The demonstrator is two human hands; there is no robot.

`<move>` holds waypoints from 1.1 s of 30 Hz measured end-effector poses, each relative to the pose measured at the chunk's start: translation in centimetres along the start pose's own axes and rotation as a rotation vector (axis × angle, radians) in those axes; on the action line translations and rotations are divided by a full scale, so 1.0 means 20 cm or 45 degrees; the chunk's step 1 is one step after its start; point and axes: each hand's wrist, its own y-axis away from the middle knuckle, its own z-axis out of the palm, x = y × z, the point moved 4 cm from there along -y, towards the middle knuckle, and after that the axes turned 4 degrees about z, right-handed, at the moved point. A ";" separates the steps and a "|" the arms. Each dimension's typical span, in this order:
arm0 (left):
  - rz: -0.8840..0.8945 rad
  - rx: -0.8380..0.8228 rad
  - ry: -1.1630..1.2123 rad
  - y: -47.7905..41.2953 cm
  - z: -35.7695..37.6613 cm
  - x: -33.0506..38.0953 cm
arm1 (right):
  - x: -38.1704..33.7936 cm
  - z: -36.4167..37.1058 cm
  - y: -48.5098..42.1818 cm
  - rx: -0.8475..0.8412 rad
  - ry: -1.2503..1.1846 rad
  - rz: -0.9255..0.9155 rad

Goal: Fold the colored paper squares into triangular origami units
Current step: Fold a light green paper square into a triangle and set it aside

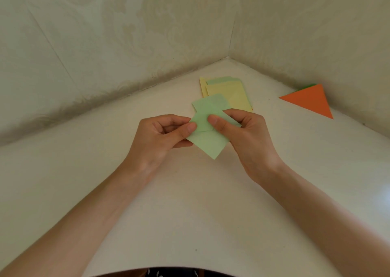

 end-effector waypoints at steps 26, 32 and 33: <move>-0.057 -0.336 -0.255 0.01 -0.02 0.02 | 0.01 -0.03 -0.01 0.034 0.008 0.034; 0.089 -0.212 -0.380 -0.01 -0.01 0.00 | 0.03 0.01 0.00 -0.045 0.085 0.035; 0.106 -0.221 -0.407 -0.01 -0.01 0.00 | 0.02 0.02 0.00 -0.075 0.118 0.046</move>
